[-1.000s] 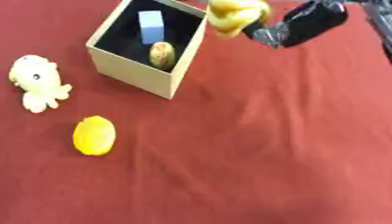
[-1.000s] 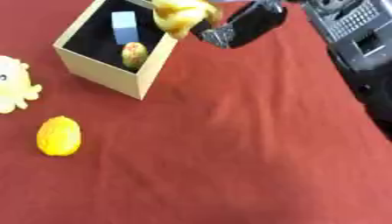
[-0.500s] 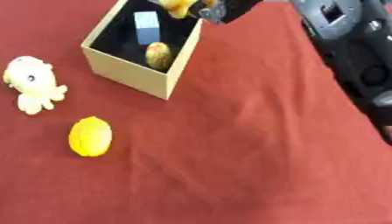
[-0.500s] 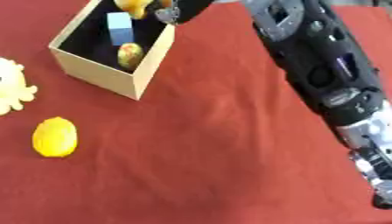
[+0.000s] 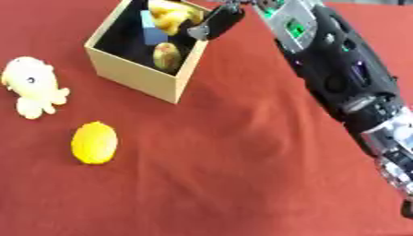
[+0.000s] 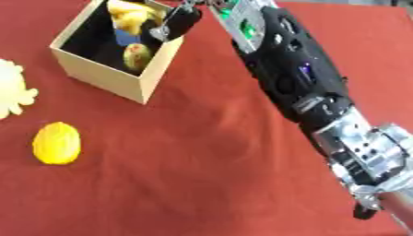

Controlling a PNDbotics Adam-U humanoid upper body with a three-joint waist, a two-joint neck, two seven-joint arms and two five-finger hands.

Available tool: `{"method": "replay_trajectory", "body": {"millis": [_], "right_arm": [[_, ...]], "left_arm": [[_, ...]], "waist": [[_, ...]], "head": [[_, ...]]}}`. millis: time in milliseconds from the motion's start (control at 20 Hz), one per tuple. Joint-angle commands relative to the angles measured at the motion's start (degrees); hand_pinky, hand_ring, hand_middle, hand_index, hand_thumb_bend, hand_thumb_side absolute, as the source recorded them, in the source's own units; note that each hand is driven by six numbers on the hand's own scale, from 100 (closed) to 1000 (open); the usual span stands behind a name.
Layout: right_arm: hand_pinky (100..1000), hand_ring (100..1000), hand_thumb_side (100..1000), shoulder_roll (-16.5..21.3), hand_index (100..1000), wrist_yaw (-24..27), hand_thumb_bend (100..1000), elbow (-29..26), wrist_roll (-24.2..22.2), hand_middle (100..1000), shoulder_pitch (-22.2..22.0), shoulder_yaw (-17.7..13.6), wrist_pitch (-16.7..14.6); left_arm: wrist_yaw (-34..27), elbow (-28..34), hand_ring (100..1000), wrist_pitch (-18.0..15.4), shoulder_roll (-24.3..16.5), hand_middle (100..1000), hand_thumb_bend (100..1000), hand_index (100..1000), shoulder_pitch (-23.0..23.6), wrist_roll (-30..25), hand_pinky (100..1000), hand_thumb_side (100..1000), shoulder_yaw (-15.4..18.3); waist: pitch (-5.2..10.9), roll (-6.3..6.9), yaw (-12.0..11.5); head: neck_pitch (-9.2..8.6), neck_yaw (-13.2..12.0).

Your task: Pick up objects on the table and place them in the box.

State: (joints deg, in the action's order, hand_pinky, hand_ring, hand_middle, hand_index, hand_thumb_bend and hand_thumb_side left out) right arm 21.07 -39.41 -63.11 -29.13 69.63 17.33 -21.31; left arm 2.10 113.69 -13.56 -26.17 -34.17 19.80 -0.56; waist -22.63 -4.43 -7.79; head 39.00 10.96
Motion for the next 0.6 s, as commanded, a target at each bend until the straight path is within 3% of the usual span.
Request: {"method": "replay_trajectory", "body": {"millis": [50, 200, 600], "right_arm": [[864, 966, 423, 0.70, 872, -1.92, 282, -0.21, 0.45, 799, 1.53, -0.77, -1.16], [881, 1000, 520, 0.92, 897, -3.49, 335, -0.54, 0.80, 835, 1.55, -0.95, -1.91], [882, 1000, 510, 1.27, 901, -4.61, 362, -1.58, 2.55, 839, 1.67, -1.52, -2.14]], "left_arm": [[-0.28, 0.90, 776, 0.03, -0.73, 813, 298, 885, -0.79, -0.13, 768, 713, 0.01], [-0.29, 0.90, 776, 0.06, -0.72, 813, 297, 885, -0.72, -0.16, 768, 713, 0.01], [-0.30, 0.90, 777, 0.12, -0.75, 813, 297, 885, -0.58, -0.16, 769, 712, 0.05]], "waist": [[1.19, 0.27, 0.02], [1.22, 0.29, 0.08], [1.40, 0.39, 0.36]], "head": [[-0.13, 0.06], [-0.16, -0.05], [-0.18, -0.48]]}}
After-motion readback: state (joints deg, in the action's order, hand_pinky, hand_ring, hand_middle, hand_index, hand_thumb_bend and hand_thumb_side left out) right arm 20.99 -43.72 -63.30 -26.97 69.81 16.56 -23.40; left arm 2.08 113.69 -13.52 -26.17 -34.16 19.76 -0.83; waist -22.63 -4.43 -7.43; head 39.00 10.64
